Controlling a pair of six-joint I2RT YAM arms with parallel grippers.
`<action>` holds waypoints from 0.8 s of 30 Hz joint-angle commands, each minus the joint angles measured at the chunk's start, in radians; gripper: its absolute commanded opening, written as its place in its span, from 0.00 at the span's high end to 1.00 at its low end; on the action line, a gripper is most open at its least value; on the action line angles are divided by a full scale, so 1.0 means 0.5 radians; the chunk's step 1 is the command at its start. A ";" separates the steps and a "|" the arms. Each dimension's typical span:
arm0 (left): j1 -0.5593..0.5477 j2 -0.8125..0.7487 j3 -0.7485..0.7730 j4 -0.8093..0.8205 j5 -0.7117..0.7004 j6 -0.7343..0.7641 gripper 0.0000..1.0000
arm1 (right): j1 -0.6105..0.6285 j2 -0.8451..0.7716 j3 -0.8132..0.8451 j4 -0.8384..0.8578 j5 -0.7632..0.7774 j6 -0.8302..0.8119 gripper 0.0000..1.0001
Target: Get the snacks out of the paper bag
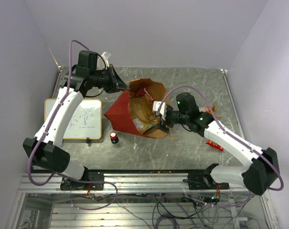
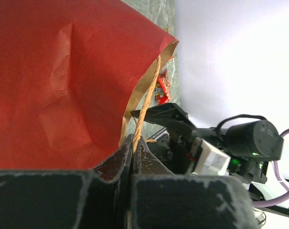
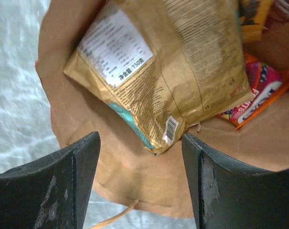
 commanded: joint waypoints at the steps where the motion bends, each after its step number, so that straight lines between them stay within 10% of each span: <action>1: 0.003 0.020 0.092 -0.099 -0.046 0.027 0.93 | 0.022 0.129 -0.056 -0.060 -0.134 -0.698 0.32; 24: 0.003 0.052 0.073 -0.045 0.098 -0.069 0.93 | 0.386 0.597 -0.346 1.406 0.288 -0.493 0.28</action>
